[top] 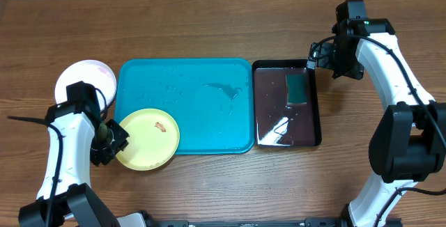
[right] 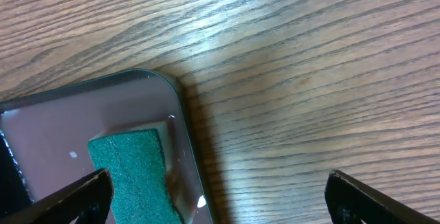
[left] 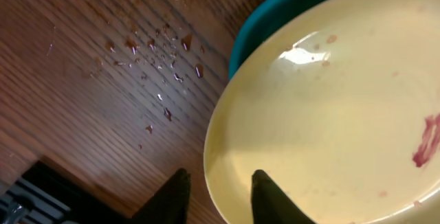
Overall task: Clean dirty plates on tray and stack at the side
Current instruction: 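Release the plate and grip the yellow plate's left rim with left gripper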
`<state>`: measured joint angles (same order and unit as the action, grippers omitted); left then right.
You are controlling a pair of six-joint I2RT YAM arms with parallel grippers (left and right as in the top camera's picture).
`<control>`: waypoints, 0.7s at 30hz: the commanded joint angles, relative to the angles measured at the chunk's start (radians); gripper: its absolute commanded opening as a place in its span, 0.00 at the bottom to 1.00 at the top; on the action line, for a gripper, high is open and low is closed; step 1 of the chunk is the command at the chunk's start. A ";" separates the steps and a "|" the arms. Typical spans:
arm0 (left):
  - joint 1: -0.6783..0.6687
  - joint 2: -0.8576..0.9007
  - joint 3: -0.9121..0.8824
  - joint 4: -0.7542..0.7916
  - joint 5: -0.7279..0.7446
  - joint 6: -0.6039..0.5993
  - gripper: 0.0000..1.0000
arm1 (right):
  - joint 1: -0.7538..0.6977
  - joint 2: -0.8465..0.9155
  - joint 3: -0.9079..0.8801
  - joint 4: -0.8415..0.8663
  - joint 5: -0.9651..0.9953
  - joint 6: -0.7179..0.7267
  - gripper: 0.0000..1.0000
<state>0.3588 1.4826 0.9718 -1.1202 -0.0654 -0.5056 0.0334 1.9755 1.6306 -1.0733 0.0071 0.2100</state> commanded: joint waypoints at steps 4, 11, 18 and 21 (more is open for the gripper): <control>0.009 0.009 -0.086 0.085 -0.016 0.035 0.42 | -0.001 -0.018 0.018 0.003 0.003 0.006 1.00; 0.008 0.010 -0.125 0.142 -0.011 0.056 0.31 | -0.001 -0.018 0.018 0.003 0.003 0.006 1.00; 0.008 0.010 -0.133 0.138 -0.012 0.057 0.18 | -0.001 -0.018 0.018 0.003 0.003 0.006 1.00; 0.008 0.010 -0.134 0.132 -0.011 0.057 0.20 | -0.001 -0.018 0.018 0.003 0.003 0.006 1.00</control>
<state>0.3626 1.4872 0.8501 -0.9806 -0.0654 -0.4606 0.0334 1.9755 1.6306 -1.0740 0.0067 0.2096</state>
